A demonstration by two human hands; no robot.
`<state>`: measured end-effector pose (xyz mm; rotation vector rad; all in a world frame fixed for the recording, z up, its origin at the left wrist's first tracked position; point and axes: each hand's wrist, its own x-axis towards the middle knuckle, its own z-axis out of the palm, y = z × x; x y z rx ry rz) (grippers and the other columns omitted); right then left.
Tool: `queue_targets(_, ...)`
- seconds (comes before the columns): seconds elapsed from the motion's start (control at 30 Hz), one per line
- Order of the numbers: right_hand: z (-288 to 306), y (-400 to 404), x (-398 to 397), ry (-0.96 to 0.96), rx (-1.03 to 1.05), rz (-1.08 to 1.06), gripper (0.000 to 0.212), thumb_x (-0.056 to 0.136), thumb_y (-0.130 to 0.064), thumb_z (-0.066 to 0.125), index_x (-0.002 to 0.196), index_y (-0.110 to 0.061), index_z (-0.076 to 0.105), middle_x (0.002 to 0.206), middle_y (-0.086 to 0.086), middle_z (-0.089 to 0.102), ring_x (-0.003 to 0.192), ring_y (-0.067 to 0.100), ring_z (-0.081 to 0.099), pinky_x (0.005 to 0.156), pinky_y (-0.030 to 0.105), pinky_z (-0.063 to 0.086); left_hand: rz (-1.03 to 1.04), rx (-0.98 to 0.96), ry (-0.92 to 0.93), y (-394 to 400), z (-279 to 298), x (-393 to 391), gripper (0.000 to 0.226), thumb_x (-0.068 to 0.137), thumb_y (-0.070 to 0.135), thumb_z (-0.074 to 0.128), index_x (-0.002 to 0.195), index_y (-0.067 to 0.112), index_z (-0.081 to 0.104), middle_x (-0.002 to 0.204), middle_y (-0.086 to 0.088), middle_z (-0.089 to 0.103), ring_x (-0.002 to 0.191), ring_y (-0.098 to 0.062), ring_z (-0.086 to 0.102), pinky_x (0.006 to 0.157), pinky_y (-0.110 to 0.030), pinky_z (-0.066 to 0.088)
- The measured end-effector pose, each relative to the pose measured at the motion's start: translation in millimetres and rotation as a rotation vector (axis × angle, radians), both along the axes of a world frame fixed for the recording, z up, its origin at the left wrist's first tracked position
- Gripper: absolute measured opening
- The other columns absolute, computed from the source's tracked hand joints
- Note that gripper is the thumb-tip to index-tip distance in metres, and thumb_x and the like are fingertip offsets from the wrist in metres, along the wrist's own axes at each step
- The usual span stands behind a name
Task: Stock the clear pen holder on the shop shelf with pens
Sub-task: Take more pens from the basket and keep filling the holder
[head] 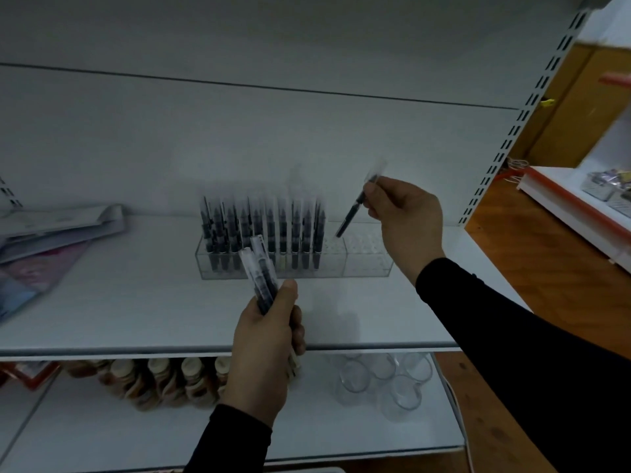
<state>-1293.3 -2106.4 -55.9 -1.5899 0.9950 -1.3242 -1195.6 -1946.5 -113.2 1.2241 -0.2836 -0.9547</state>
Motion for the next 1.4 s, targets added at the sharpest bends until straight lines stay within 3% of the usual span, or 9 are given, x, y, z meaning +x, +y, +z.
queue_targets(0.2, -5.7, -5.9, 14.1, 0.108, -0.062, -0.009, 0.018, 0.093, -0.023, 0.063, 0.106, -0.015, 0.073, 0.085, -0.011, 0.071, 0.077, 0.005, 0.066, 0.084, 0.022, 0.056, 0.028, -0.016, 0.09, -0.6, 1.2, 0.9, 0.009, 0.092, 0.016, 0.056, 0.091, 0.01, 0.05, 0.059, -0.003, 0.047, 0.046, -0.015, 0.038, 0.042, -0.027, 0.031)
queue_targets(0.37, -3.9, -8.2, 22.4, 0.199, -0.106, 0.011, 0.01, 0.094, -0.023, 0.062, 0.091, -0.024, 0.072, 0.077, -0.018, 0.066, 0.077, 0.007, 0.066, 0.081, 0.018, 0.053, 0.038, -0.019, 0.101, -1.7, 0.5, 1.9, 0.006, 0.092, 0.014, 0.054, 0.092, 0.009, 0.051, 0.059, -0.004, 0.047, 0.045, -0.016, 0.037, 0.041, -0.026, 0.031)
queue_targets(0.5, -5.1, -10.5, 29.6, 0.289, -0.131, 0.013, 0.023, 0.095, -0.025, 0.061, 0.111, -0.012, 0.071, 0.088, -0.008, 0.068, 0.086, 0.01, 0.067, 0.087, 0.02, 0.052, 0.032, -0.02, 0.099, -1.6, 1.2, 2.2, 0.006, 0.092, 0.014, 0.054, 0.091, 0.009, 0.052, 0.058, -0.003, 0.047, 0.045, -0.015, 0.037, 0.041, -0.025, 0.031)
queue_targets(0.7, -16.0, -13.1, 34.6, 0.402, -0.147, 0.025, 0.025, 0.096, -0.023, 0.058, 0.114, -0.01, 0.07, 0.098, 0.0, 0.072, 0.085, 0.009, 0.063, 0.086, 0.019, 0.05, 0.032, -0.005, 0.116, -1.3, 0.1, 4.6, 0.006, 0.092, 0.014, 0.054, 0.093, 0.009, 0.052, 0.058, -0.004, 0.047, 0.045, -0.015, 0.037, 0.039, -0.025, 0.031)
queue_targets(0.87, -20.7, -16.0, 35.9, 0.409, -0.143, 0.022, 0.022, 0.096, -0.024, 0.057, 0.105, -0.011, 0.073, 0.086, -0.005, 0.068, 0.081, 0.009, 0.064, 0.083, 0.023, 0.053, 0.021, 0.005, 0.116, -1.6, -0.6, 4.8, 0.006, 0.092, 0.014, 0.055, 0.091, 0.009, 0.051, 0.057, -0.003, 0.047, 0.044, -0.015, 0.037, 0.04, -0.024, 0.031)
queue_targets(1.03, -22.5, -19.3, 37.4, 0.414, -0.142, 0.032, 0.022, 0.097, -0.025, 0.056, 0.104, -0.011, 0.072, 0.087, -0.004, 0.069, 0.081, 0.009, 0.065, 0.083, 0.023, 0.054, -0.01, 0.011, 0.116, -0.9, -0.1, 3.1, 0.007, 0.091, 0.013, 0.055, 0.087, 0.011, 0.05, 0.057, -0.004, 0.047, 0.045, -0.015, 0.036, 0.041, -0.025, 0.03)
queue_targets(1.2, -23.1, -19.1, 36.9, 0.52, -0.234, 0.031, 0.024, 0.098, -0.022, 0.054, 0.098, -0.008, 0.073, 0.088, 0.002, 0.072, 0.078, 0.014, 0.065, 0.07, 0.013, 0.048, -0.031, 0.033, 0.117, -1.5, 0.1, 4.1, 0.006, 0.09, 0.012, 0.054, 0.087, 0.011, 0.05, 0.056, -0.003, 0.048, 0.042, -0.014, 0.036, 0.041, -0.025, 0.029)
queue_targets(1.4, -31.1, -15.1, 34.0, 0.532, -0.181, 0.055, 0.022, 0.097, -0.019, 0.053, 0.103, -0.011, 0.072, 0.091, 0.001, 0.071, 0.084, 0.015, 0.066, 0.081, 0.028, 0.054, -0.056, 0.039, 0.102, -0.1, 0.1, 3.5, 0.005, 0.09, 0.012, 0.054, 0.087, 0.01, 0.05, 0.058, -0.004, 0.048, 0.043, -0.015, 0.037, 0.042, -0.024, 0.029)
